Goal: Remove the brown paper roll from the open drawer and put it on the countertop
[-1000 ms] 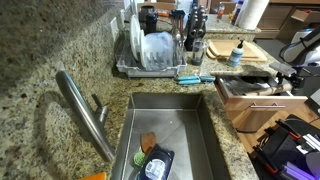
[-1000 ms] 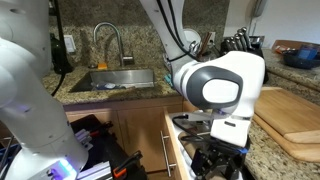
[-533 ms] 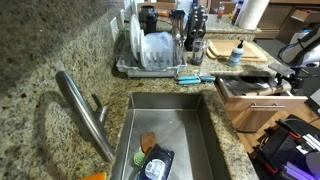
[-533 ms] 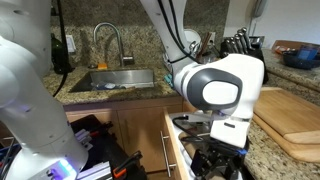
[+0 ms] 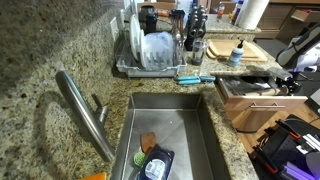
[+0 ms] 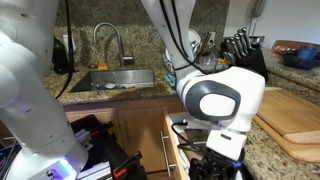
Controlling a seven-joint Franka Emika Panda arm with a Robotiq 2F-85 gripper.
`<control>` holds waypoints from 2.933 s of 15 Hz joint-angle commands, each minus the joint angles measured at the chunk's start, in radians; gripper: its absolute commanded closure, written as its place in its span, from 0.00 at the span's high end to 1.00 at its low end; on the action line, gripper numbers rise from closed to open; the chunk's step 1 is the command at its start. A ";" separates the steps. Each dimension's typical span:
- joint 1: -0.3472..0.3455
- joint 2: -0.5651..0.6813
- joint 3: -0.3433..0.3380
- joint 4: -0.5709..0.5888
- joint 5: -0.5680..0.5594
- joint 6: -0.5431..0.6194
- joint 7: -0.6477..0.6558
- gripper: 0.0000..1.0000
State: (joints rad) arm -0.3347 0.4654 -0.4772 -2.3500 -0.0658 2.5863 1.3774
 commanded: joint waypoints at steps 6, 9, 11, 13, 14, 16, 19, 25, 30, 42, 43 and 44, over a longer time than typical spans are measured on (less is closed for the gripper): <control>0.025 -0.013 -0.049 0.036 0.002 -0.077 -0.022 0.12; 0.020 -0.120 -0.073 0.021 -0.020 -0.140 -0.076 0.01; 0.010 -0.198 -0.088 0.010 -0.026 -0.173 -0.131 0.03; 0.001 -0.279 -0.109 -0.001 -0.040 -0.201 -0.185 0.00; -0.005 -0.315 -0.119 0.000 -0.044 -0.223 -0.198 0.00; -0.027 -0.389 -0.146 -0.001 -0.053 -0.251 -0.200 0.01; -0.070 -0.466 -0.190 0.007 -0.038 -0.240 -0.077 0.01; -0.090 -0.439 -0.167 0.033 -0.035 -0.232 -0.100 0.02; -0.111 -0.390 -0.177 0.162 0.052 -0.237 -0.046 0.01; -0.129 -0.371 -0.162 0.446 0.180 -0.316 -0.012 0.01; -0.134 -0.349 -0.163 0.462 0.192 -0.339 -0.011 0.01; -0.141 -0.302 -0.161 0.507 0.221 -0.362 -0.011 0.01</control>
State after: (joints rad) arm -0.4525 0.0969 -0.6514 -1.9076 0.1130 2.2719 1.3671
